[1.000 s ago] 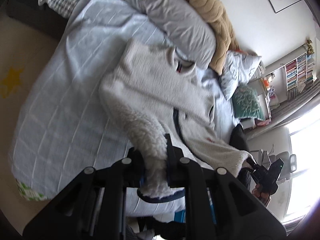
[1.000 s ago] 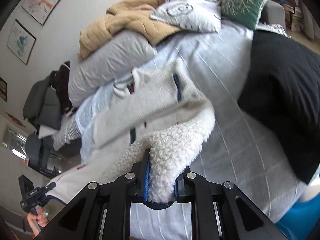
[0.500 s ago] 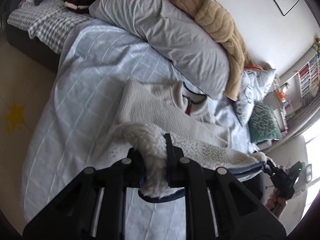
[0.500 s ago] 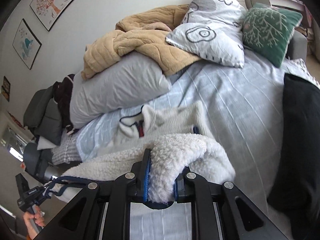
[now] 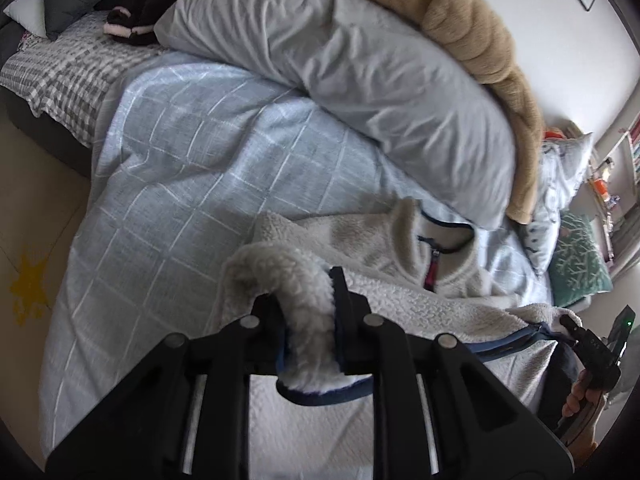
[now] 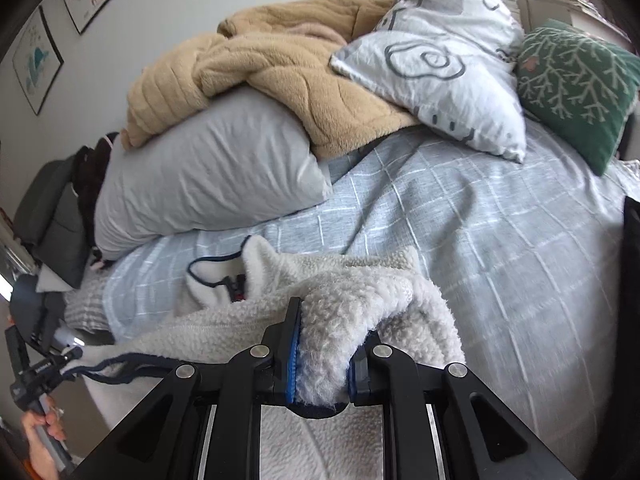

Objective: Fold large clothes
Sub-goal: 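Grasp the hem with the left tool while the right tool grasps the hem, then lift the hem with both tools and fold it toward the collar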

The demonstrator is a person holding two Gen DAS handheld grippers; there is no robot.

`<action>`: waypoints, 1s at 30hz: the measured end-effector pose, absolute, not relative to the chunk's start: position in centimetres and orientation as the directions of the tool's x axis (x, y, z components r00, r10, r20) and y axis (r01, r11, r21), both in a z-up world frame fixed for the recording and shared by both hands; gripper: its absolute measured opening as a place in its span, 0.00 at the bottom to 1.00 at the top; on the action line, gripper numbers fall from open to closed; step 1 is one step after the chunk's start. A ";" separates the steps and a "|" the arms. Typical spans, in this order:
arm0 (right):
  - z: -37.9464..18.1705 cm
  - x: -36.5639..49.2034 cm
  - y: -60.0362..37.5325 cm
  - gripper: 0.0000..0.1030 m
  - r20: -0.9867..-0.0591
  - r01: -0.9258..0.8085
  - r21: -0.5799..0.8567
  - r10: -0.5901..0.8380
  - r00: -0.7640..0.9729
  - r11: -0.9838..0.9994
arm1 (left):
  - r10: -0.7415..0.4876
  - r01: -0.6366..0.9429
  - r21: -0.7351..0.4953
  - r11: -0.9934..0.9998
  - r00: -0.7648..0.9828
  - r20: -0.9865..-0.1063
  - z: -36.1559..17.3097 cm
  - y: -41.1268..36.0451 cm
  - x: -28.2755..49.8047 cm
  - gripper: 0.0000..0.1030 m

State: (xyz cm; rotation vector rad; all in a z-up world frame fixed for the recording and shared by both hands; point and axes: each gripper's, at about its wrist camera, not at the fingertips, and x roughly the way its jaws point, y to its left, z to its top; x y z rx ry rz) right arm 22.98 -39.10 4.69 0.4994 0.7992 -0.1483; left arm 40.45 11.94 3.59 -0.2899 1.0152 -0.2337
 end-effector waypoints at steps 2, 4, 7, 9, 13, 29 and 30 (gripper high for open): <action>2.9 24.5 -39.1 0.17 -0.737 0.325 0.356 0.049 0.674 0.876 | -0.312 0.049 -0.332 0.942 0.494 -0.812 1.5 11.6 41.7 0.23; 1.0 25.8 -39.3 0.19 -0.757 0.345 0.346 0.042 0.652 0.873 | -0.306 0.052 -0.319 0.946 0.471 -0.827 -0.6 11.2 42.7 0.28; -2.5 27.1 -40.1 0.28 -0.777 0.377 0.362 0.052 0.627 0.853 | -0.304 0.038 -0.316 0.948 0.396 -0.866 -3.7 11.0 43.9 0.46; -4.3 27.5 -40.4 0.39 -0.788 0.382 0.370 0.068 0.613 0.847 | -0.351 0.038 -0.366 0.930 0.390 -0.851 -4.4 11.5 43.9 0.52; -5.1 27.2 -41.2 0.50 -0.765 0.298 0.412 0.150 0.626 0.861 | -0.423 0.076 -0.425 0.902 0.355 -0.834 -3.6 12.4 44.1 0.63; -1.4 24.9 -45.0 0.74 -0.698 0.184 0.381 0.151 0.700 0.906 | -0.341 0.160 -0.301 0.940 0.457 -0.821 -3.7 16.8 44.5 0.81; -2.1 25.7 -44.4 0.74 -0.726 0.182 0.337 0.131 0.675 0.924 | -0.348 0.185 -0.295 0.937 0.453 -0.821 -4.0 16.2 44.6 0.81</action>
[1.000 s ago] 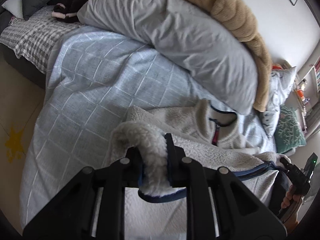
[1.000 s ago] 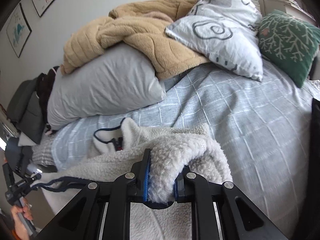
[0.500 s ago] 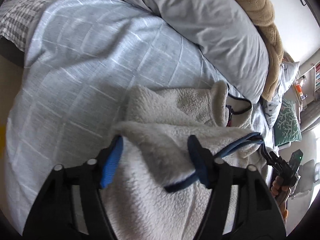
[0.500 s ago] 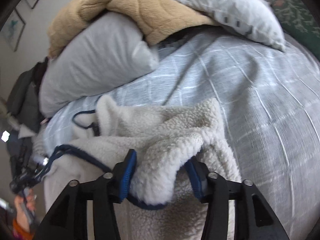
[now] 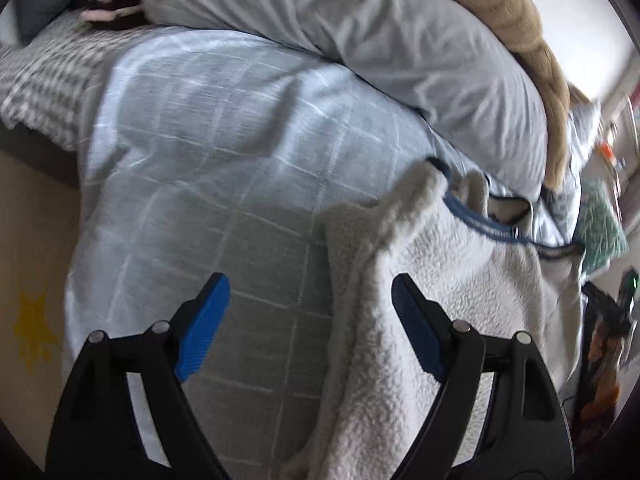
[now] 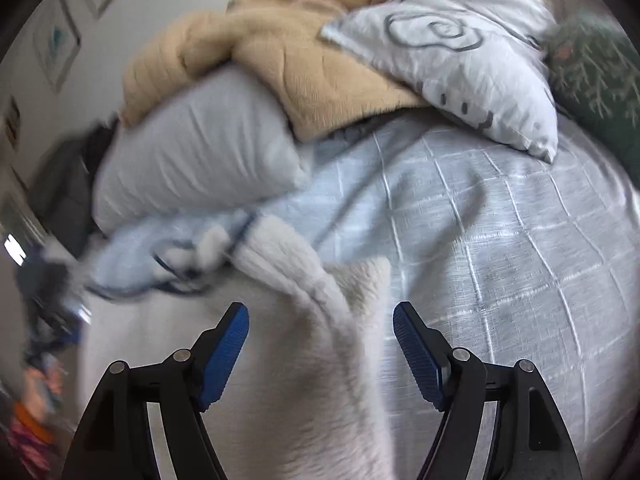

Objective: Fold large clothes
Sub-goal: 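Lift the hem with both tools and fold it toward the collar, then open both tools and smooth the folded jacket flat on the bed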

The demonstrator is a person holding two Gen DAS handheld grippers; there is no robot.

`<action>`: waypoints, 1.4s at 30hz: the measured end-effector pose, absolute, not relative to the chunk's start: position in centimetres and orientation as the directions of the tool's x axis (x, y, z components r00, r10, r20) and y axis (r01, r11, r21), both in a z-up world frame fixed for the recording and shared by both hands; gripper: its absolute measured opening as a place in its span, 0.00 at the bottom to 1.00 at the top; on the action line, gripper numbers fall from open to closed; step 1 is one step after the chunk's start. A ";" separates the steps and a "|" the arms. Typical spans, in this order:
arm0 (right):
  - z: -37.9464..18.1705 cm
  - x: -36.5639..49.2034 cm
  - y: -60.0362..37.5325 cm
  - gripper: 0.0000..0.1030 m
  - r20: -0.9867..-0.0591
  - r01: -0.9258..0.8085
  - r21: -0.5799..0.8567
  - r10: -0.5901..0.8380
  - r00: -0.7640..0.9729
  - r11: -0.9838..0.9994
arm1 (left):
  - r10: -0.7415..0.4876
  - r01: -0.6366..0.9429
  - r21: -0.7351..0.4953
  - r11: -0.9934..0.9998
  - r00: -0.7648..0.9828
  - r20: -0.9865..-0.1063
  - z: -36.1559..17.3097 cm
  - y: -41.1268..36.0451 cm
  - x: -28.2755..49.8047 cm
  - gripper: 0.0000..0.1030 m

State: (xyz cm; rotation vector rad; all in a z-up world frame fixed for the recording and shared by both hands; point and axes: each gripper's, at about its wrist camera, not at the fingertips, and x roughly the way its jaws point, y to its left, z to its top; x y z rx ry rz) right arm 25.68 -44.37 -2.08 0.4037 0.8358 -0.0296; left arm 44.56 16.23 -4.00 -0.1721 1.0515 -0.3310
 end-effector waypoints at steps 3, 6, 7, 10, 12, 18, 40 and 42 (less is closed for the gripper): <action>-3.6 28.1 -42.4 0.74 -0.774 0.159 0.227 0.079 0.629 0.961 | -0.368 0.280 -0.260 0.924 0.465 -0.805 -4.1 13.4 45.4 0.81; -3.9 30.2 -40.3 0.58 -0.765 0.141 0.137 0.014 0.644 0.980 | -0.381 0.324 -0.243 0.914 0.487 -0.786 -3.4 10.7 46.4 0.42; -3.9 30.7 -39.7 0.32 -0.756 0.141 0.125 0.002 0.654 0.982 | -0.370 0.326 -0.229 0.917 0.482 -0.794 -3.3 9.8 46.8 0.14; -3.1 31.3 -38.5 0.10 -0.721 0.178 0.067 -0.076 0.689 0.982 | -0.294 0.272 -0.155 0.950 0.601 -0.743 -1.4 8.2 46.3 0.11; -1.7 30.7 -38.3 0.10 -0.622 0.226 0.034 -0.157 0.767 0.973 | -0.284 0.240 -0.157 0.958 0.712 -0.642 0.5 8.5 45.4 0.11; -2.1 33.5 -41.2 0.10 -0.605 0.341 0.116 -0.206 0.769 0.933 | -0.168 0.126 -0.111 0.986 0.746 -0.645 -2.1 7.0 49.2 0.12; -2.0 30.9 -32.6 0.74 -0.654 0.235 0.005 -0.174 0.736 0.972 | -0.242 0.220 -0.126 0.967 0.652 -0.719 -1.4 0.2 41.9 0.78; -2.5 30.9 -29.0 0.74 -0.676 0.139 0.014 -0.093 0.731 0.990 | -0.273 0.285 -0.109 0.952 0.639 -0.719 -2.1 -2.6 39.8 0.78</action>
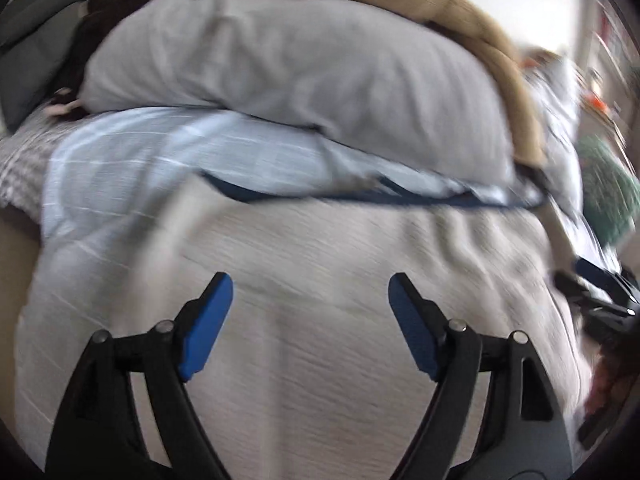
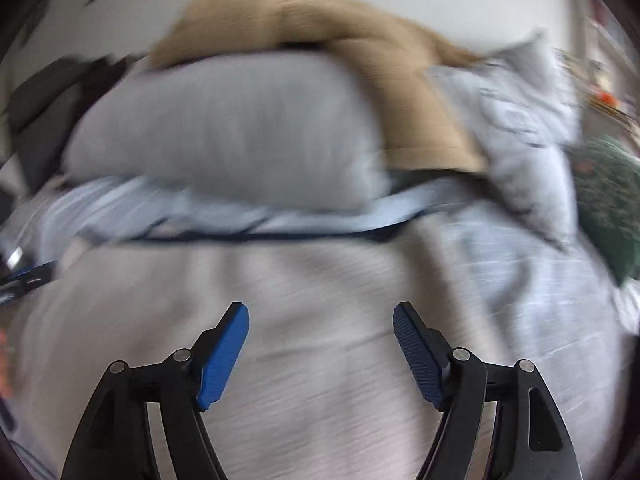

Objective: Fold large clothes
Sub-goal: 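Open both tools and smooth the folded jacket flat on the bed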

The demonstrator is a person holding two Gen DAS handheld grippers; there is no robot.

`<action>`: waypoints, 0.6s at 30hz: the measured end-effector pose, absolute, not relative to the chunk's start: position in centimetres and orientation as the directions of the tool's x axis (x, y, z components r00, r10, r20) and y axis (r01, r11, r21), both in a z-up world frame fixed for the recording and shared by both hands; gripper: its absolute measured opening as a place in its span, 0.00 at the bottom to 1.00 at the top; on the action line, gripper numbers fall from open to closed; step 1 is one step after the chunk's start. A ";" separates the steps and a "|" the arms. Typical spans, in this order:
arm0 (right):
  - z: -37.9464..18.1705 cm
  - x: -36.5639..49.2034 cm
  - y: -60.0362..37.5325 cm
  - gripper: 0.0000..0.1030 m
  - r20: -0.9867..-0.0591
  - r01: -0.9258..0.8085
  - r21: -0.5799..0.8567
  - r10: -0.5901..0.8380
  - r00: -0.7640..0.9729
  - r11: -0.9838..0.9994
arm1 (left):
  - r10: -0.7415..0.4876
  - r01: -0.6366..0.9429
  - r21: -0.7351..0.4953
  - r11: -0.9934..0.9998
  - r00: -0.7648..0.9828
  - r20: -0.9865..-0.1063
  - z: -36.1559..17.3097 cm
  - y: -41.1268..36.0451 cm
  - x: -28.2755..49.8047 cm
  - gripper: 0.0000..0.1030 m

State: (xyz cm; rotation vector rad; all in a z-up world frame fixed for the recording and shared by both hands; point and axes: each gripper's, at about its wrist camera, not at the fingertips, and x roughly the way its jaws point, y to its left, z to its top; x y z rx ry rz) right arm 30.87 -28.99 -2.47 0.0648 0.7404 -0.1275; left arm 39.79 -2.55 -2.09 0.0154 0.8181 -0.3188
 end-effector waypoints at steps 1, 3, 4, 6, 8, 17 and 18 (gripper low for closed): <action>-2.9 30.8 -27.6 0.74 -0.686 0.107 0.017 -0.066 0.725 0.994 | -0.277 0.307 -0.094 0.947 0.634 -0.722 -2.6 -3.3 39.1 0.78; -4.4 30.7 -26.2 0.74 -0.712 0.092 -0.002 -0.066 0.699 0.996 | -0.261 0.337 -0.051 0.940 0.616 -0.743 -4.2 -4.5 38.2 0.78; -5.2 30.6 -26.1 0.74 -0.727 0.095 -0.009 -0.072 0.683 0.995 | -0.242 0.345 -0.025 0.938 0.603 -0.760 -5.2 -4.6 37.9 0.78; -6.8 29.6 -26.9 0.74 -0.753 0.124 -0.035 -0.108 0.649 0.992 | -0.253 0.354 -0.039 0.934 0.581 -0.773 -6.6 -3.4 37.4 0.84; -7.9 28.0 -29.0 0.75 -0.755 0.133 -0.008 -0.093 0.649 0.991 | -0.301 0.379 -0.078 0.922 0.575 -0.760 -6.7 -1.9 36.8 0.84; -7.7 19.8 -35.6 0.75 -0.771 0.197 0.060 -0.080 0.632 0.979 | -0.267 0.390 -0.035 0.920 0.559 -0.785 -6.7 3.0 35.3 0.85; -7.5 19.2 -36.0 0.75 -0.773 0.201 0.077 -0.069 0.631 0.977 | -0.263 0.379 -0.041 0.924 0.554 -0.790 -6.7 3.6 35.3 0.85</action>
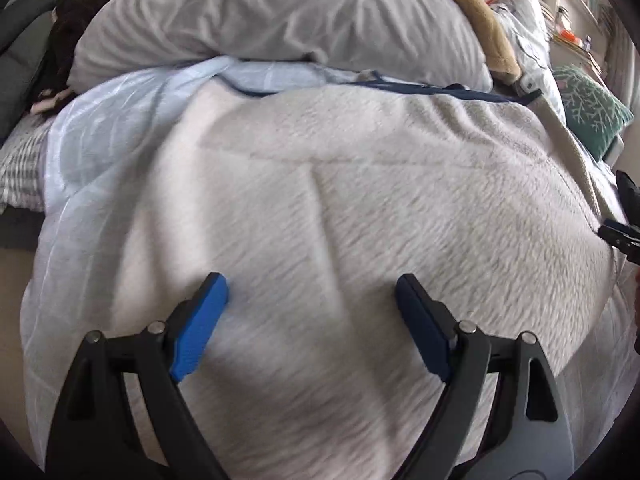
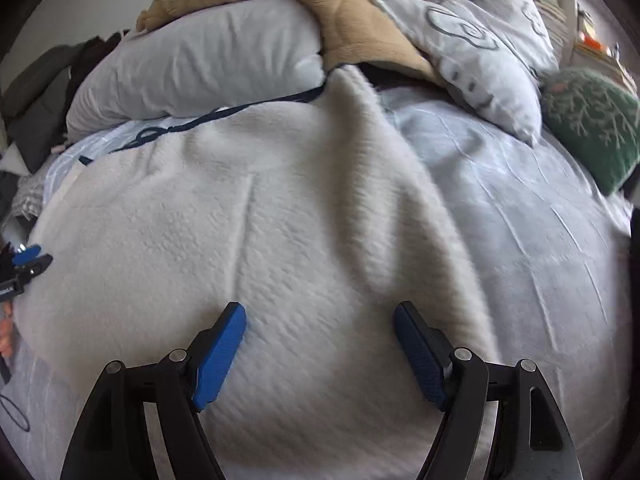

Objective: Fold large clothes

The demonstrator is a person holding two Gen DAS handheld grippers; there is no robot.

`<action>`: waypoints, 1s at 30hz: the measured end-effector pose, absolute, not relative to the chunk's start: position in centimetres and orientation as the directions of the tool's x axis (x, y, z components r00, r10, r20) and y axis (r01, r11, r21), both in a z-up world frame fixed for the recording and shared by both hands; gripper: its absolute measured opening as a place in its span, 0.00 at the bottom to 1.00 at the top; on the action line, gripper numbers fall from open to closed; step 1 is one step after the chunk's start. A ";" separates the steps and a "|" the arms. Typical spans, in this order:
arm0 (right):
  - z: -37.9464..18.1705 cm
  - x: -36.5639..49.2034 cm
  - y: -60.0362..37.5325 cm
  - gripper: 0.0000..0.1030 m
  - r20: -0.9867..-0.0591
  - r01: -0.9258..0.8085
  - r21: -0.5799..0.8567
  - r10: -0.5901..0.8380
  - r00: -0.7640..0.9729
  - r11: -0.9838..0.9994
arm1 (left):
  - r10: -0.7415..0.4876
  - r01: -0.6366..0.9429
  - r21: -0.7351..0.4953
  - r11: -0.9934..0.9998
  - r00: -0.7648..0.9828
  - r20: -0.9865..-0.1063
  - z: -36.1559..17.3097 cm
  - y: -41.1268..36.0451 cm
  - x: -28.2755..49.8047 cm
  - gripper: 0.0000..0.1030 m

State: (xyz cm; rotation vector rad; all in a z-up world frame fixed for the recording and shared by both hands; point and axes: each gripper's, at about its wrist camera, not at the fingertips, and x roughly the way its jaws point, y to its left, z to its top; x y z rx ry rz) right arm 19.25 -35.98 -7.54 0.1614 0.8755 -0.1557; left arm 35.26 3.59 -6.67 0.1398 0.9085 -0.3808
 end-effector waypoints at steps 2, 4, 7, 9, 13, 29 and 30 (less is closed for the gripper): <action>-7.4 18.7 -36.9 0.75 -0.781 0.220 0.079 -0.077 0.620 0.972 | -0.238 0.343 -0.048 0.938 0.538 -0.809 -6.5 5.1 34.9 0.85; -7.0 18.1 -37.2 0.75 -0.787 0.234 0.071 -0.090 0.611 0.970 | -0.196 0.291 -0.042 0.956 0.524 -0.829 -6.1 6.1 34.4 0.85; -6.2 17.3 -37.0 0.75 -0.796 0.259 0.070 -0.102 0.596 0.963 | -0.195 0.231 -0.088 0.969 0.493 -0.848 -5.1 7.8 33.2 0.85; -5.4 16.5 -36.5 0.77 -0.797 0.265 0.062 -0.112 0.594 0.962 | -0.186 0.196 -0.100 0.975 0.486 -0.854 -4.4 8.5 32.3 0.85; -4.2 15.1 -35.6 0.78 -0.795 0.261 0.055 -0.116 0.595 0.964 | -0.171 0.117 -0.132 0.984 0.447 -0.878 -3.4 10.1 30.6 0.85; -6.7 12.0 -37.0 0.81 -0.855 0.351 0.211 -0.001 0.518 0.913 | -0.516 -0.129 -0.571 0.811 0.300 -0.802 -8.9 12.1 29.0 0.85; -7.2 12.0 -37.2 0.81 -0.858 0.356 0.230 0.016 0.514 0.906 | -0.534 -0.147 -0.594 0.791 0.308 -0.787 -9.4 12.1 29.2 0.85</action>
